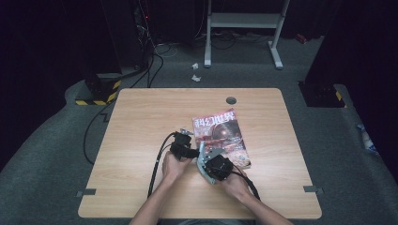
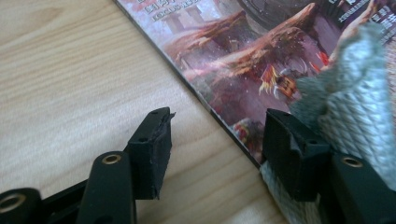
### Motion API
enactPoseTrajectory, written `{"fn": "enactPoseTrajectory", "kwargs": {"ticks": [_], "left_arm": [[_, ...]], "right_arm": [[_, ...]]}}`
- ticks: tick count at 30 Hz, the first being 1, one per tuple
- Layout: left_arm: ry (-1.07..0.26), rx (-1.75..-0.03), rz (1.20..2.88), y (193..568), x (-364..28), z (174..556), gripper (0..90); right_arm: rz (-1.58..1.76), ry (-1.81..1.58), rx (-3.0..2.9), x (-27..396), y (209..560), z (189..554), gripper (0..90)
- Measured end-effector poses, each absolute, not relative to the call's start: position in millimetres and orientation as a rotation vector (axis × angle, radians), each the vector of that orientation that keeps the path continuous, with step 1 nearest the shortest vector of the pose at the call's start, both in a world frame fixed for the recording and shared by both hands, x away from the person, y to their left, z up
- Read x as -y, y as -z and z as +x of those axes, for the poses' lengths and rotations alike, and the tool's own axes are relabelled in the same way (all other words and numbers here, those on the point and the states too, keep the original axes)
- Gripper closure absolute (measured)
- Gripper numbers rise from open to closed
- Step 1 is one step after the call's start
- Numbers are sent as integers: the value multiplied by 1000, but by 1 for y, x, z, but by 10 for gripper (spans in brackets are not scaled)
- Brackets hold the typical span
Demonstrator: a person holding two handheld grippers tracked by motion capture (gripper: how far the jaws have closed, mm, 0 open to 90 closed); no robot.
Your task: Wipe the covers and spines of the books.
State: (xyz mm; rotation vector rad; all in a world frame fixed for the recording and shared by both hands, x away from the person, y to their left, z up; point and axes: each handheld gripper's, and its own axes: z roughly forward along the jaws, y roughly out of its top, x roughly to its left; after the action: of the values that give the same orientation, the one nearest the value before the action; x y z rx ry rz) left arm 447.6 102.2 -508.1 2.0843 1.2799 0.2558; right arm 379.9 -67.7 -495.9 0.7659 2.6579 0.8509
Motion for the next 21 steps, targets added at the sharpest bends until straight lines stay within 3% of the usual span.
{"fn": "enactPoseTrajectory", "kwargs": {"ticks": [8,15,18,21], "left_arm": [[-316,-1256,2106,509,-99,447,411],[-317,-1255,2098,510,-99,446,407],[-317,-1255,2100,510,-99,447,407],[-319,-1256,2098,510,-98,447,407]], "right_arm": [[814,-829,-2635,96,496,379,824],[1082,-771,-2494,175,494,390,824],[1101,-768,-2488,178,493,390,825],[1040,-789,-2534,155,494,388,826]]}}
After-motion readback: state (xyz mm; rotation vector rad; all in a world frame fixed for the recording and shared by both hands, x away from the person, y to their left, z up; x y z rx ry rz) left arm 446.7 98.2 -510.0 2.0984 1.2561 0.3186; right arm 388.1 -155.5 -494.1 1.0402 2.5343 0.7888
